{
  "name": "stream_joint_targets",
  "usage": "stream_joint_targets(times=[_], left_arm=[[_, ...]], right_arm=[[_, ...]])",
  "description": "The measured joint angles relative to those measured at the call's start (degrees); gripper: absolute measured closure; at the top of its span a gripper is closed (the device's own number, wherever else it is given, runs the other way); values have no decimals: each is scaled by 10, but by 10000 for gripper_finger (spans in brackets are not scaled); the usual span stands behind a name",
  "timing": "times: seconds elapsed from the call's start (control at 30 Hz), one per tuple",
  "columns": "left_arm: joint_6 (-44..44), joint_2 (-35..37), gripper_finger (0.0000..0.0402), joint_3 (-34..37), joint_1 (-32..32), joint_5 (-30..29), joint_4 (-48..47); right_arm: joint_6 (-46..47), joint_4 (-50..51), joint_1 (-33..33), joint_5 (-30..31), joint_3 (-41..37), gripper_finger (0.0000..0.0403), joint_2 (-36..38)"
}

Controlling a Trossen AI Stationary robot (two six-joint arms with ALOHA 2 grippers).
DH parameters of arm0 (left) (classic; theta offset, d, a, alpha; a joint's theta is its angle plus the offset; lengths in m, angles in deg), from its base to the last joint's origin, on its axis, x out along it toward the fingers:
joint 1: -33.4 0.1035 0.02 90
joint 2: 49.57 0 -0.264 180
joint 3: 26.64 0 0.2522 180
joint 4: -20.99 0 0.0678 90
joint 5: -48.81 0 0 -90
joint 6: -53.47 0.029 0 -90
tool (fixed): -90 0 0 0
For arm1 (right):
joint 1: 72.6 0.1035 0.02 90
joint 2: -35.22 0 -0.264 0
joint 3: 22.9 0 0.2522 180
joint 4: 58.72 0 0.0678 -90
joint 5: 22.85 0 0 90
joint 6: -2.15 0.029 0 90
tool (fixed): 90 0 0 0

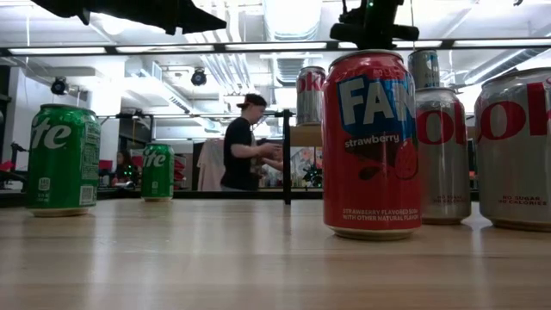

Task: Place canned beverage on shelf
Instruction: Put the top orange soda can on the shelf aligned in front of the other orange soda can

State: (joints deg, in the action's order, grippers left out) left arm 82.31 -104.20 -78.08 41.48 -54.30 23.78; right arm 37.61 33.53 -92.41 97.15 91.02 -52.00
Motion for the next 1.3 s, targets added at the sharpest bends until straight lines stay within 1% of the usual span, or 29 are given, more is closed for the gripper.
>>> stream_joint_targets(times=[0.1,0.27,0.57,0.73,0.9,0.93,1.1,1.3], left_arm=[[0,0,400,0,0,0,0],[0,0,400,0,1,0,-5],[1,0,400,0,1,0,-5],[1,0,400,0,0,0,-2],[2,0,400,0,0,0,-1],[2,0,400,0,0,0,-1],[2,0,400,0,0,0,-1],[2,0,400,0,0,0,-1]], right_arm=[[1,3,0,2,0,394,0],[7,15,0,30,0,394,0],[6,17,0,36,1,394,0],[5,14,2,12,8,394,1],[5,14,2,-60,8,394,1],[5,15,2,-67,8,394,1],[5,22,-1,-58,4,394,1],[-4,24,-12,-29,3,394,0]])
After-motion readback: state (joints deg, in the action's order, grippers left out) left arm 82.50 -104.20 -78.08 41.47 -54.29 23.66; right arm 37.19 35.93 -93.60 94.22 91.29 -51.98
